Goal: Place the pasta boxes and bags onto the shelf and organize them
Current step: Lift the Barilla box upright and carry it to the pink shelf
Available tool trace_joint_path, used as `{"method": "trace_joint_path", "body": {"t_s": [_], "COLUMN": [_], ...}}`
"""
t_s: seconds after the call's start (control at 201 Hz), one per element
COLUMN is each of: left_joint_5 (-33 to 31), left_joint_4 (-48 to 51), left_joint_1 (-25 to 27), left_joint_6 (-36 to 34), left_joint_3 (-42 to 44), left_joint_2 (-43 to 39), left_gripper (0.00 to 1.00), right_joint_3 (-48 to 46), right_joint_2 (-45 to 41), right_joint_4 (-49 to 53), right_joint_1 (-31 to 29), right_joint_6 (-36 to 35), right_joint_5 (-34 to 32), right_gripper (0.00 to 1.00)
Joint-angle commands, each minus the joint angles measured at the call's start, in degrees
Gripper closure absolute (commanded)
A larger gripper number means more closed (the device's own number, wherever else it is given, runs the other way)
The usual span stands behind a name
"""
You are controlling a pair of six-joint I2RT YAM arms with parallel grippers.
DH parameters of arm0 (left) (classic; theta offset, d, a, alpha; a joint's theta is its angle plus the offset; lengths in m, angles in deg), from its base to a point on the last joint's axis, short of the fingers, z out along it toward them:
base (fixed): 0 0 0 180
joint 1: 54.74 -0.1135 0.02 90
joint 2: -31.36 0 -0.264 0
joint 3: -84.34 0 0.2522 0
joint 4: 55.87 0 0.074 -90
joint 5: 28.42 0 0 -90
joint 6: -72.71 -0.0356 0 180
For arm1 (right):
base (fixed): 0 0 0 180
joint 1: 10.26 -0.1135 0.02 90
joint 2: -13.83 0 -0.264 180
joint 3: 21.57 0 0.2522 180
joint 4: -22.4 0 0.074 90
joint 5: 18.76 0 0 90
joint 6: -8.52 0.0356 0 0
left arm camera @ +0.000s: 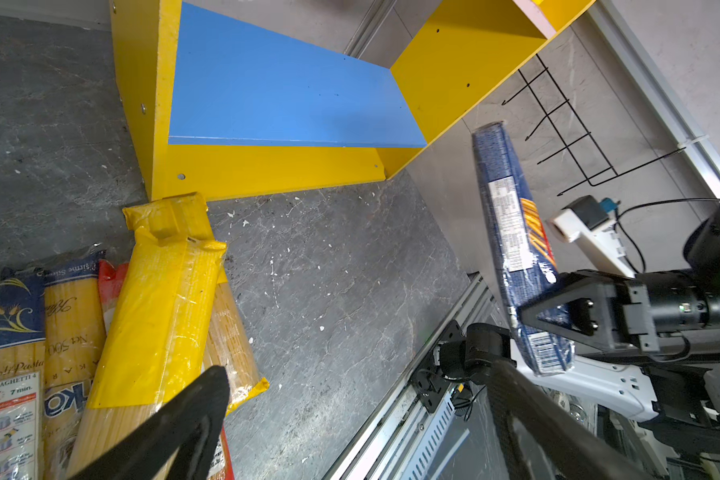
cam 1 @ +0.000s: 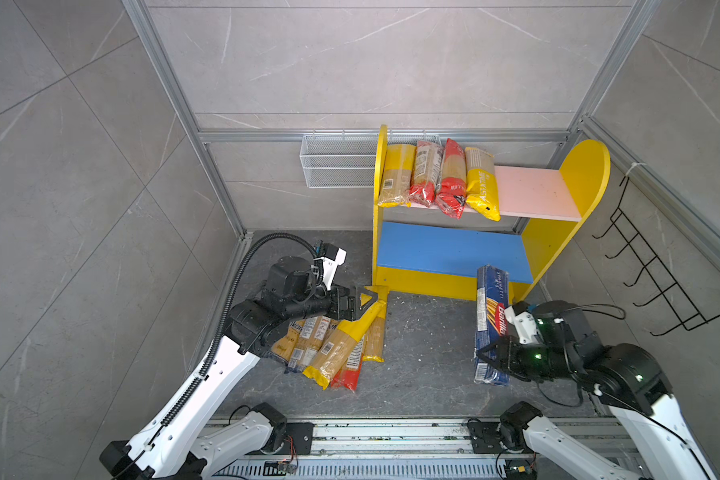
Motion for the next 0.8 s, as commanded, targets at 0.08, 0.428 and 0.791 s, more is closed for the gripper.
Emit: {"method": "trace_joint_path", "body": {"t_s": [0.08, 0.428, 0.791], "left_joint_5": [2.53, 2.38, 0.81], "left_joint_4": [-1.44, -3.73, -3.46], "left_joint_1": [-0.1, -0.08, -0.06], "left_joint_6": [-1.26, -0.42, -2.46], "left_joint_3": [-4.09, -5.54, -9.17], "left_joint_2": [0.97, 3.26, 6.82], "left_gripper": [0.0, 0.0, 0.0], "right_joint_3": [14.6, 38.8, 82.7], "right_joint_2": [1.78, 17.8, 47.53], "right_joint_4": [5.02, 8.69, 15.96], "right_joint_1": [-0.23, -0.23, 0.17], "right_joint_6": [-3.32, -7.31, -20.03], "right_joint_5": [-7.02, -15.41, -26.2], "right_gripper": [0.77, 0.77, 0.76]}}
